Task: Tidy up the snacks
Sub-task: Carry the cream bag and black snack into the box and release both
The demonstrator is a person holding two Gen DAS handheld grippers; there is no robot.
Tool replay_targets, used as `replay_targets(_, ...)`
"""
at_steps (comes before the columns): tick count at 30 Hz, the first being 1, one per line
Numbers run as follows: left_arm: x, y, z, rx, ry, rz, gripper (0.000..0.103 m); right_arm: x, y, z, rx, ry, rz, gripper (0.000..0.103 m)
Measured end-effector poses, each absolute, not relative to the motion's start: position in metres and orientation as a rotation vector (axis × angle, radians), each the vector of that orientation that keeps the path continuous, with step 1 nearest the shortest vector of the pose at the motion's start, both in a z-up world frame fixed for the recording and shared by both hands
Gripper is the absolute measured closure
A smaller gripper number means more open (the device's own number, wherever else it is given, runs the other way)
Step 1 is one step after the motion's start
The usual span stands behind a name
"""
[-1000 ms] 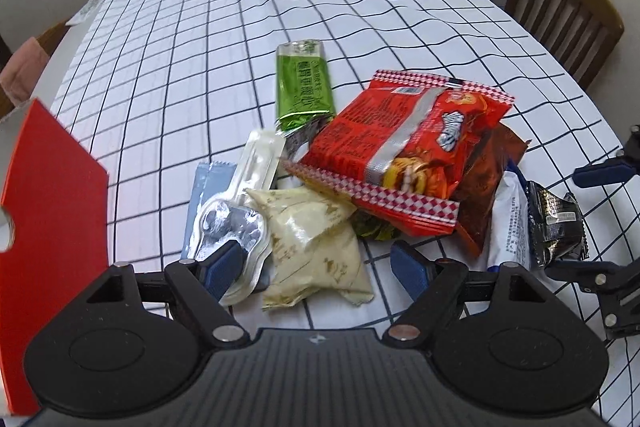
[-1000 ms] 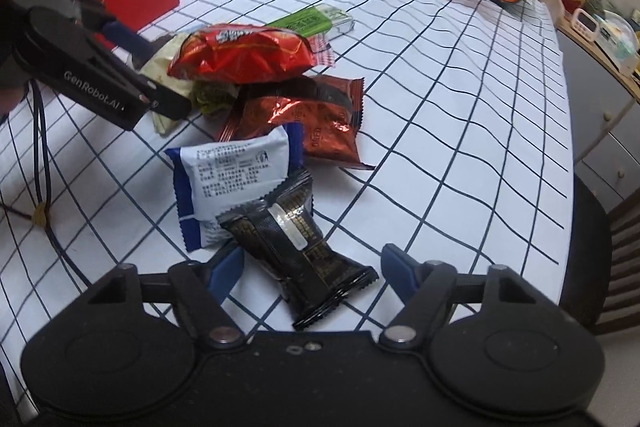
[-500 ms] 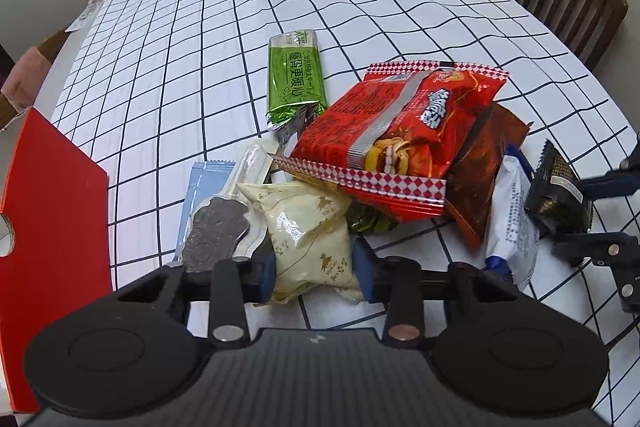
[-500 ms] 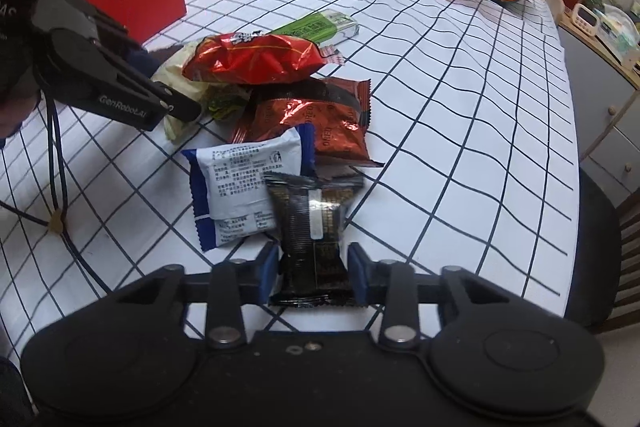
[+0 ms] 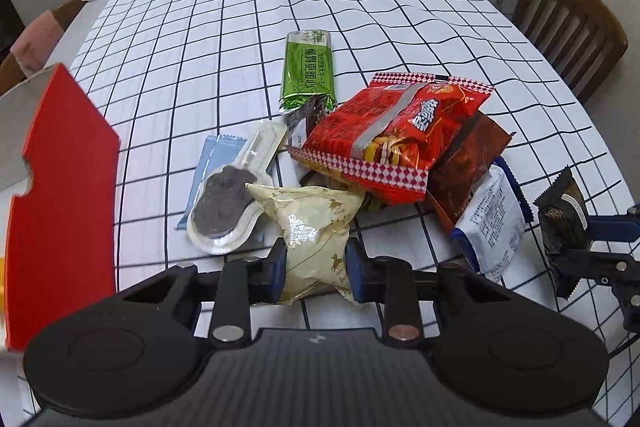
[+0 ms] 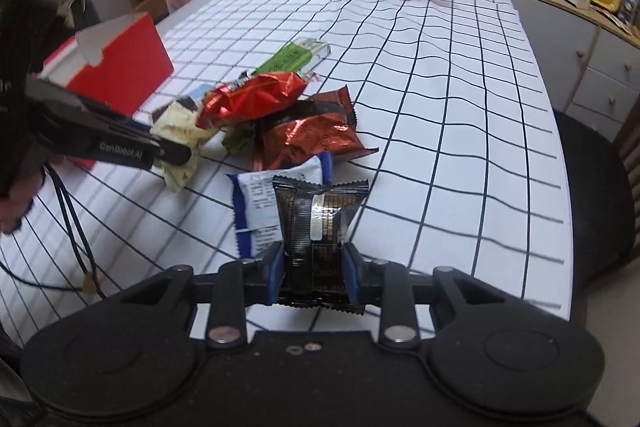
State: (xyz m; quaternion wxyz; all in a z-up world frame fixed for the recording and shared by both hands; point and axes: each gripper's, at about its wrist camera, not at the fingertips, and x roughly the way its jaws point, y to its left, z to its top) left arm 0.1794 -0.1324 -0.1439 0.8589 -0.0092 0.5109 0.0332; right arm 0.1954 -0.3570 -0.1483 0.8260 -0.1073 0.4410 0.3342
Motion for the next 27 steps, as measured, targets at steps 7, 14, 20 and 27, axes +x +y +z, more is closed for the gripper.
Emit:
replay_targets(7, 0.154, -0.12, -0.13, -0.092, 1.065, 0.079, 0.074, 0.175, -0.348, -0.135, -0.155, 0.952, 0.713, 0.074)
replay_targets(14, 0.128, -0.098, -0.11, -0.146, 1.033, 0.094, 0.074, 0.158, -0.325, -0.12, -0.119, 0.946, 0.715, 0.074)
replay_targets(20, 0.101, -0.07, -0.086, -0.18, 0.983, 0.093, 0.074, 0.144, -0.292, -0.102, -0.104, 0.926, 0.73, 0.074)
replay_targets(27, 0.075, -0.027, -0.061, -0.215, 0.953, 0.104, 0.074, 0.126, -0.245, -0.079, -0.108, 0.894, 0.748, 0.074)
